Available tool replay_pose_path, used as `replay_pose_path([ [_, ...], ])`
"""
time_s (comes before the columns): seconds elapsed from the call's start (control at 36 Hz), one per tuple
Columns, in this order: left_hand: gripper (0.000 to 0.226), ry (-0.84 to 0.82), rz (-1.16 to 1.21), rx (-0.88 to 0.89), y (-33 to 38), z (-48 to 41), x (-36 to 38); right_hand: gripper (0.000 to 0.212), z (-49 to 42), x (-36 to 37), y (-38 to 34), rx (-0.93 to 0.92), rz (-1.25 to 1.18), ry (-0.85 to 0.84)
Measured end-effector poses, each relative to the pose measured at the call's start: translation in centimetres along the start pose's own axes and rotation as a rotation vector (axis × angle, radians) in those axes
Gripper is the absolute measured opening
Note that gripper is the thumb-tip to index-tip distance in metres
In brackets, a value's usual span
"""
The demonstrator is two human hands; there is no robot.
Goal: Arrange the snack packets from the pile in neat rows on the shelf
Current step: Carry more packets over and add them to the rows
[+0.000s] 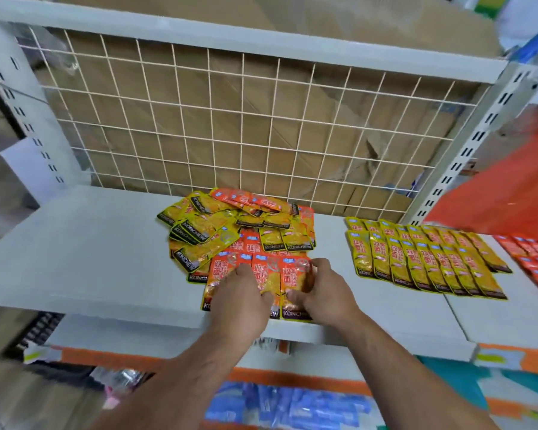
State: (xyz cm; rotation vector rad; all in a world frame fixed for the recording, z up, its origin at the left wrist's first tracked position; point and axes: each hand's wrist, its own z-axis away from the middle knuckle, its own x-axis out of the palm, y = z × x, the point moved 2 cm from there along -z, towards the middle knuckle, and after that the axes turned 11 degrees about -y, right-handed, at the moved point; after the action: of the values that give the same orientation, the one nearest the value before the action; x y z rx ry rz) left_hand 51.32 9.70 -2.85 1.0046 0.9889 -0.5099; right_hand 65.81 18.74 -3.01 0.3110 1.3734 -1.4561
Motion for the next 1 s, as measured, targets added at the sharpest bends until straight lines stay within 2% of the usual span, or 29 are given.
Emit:
replay_pose_path([
  [0.17,0.047,-0.03,0.037,-0.007,-0.5,-0.7,-0.5,0.062,-0.3,-0.1,0.4,0.03,-0.106,0.017],
  [0.31,0.043,-0.046,0.065,-0.005,-0.6,-1.0,-0.7,0.048,-0.4,-0.2,0.7,0.058,-0.13,0.039],
  [0.47,0.021,0.006,0.147,0.005,-0.3,-0.9,-1.0,0.034,-0.3,-0.6,1.0,0.043,-0.181,0.047],
  [0.56,0.011,0.007,0.249,0.024,0.3,-0.6,-1.3,0.023,-0.2,-1.0,1.7,0.047,-0.308,0.083],
  [0.58,0.012,0.003,0.301,0.021,0.6,-0.5,-1.4,0.022,-0.2,-1.1,2.0,0.048,-0.394,0.096],
  [0.69,0.038,0.017,0.502,0.0,2.0,0.2,-1.6,0.028,0.5,-2.0,3.4,0.043,-0.682,0.128],
  [0.83,0.041,-0.004,0.689,-0.001,4.9,1.0,-0.9,0.028,2.2,-3.7,5.4,0.003,-0.842,0.087],
  [0.89,0.032,-0.019,0.678,0.009,6.6,1.2,-0.1,0.02,3.2,-4.5,6.5,0.01,-0.877,0.096],
  [0.94,0.017,-0.044,0.683,0.012,8.5,1.7,1.0,0.026,4.2,-5.6,8.1,0.007,-0.893,0.097],
  [1.0,0.008,-0.066,0.681,0.016,10.8,2.4,2.3,0.019,5.4,-7.0,10.1,0.011,-0.879,0.109],
])
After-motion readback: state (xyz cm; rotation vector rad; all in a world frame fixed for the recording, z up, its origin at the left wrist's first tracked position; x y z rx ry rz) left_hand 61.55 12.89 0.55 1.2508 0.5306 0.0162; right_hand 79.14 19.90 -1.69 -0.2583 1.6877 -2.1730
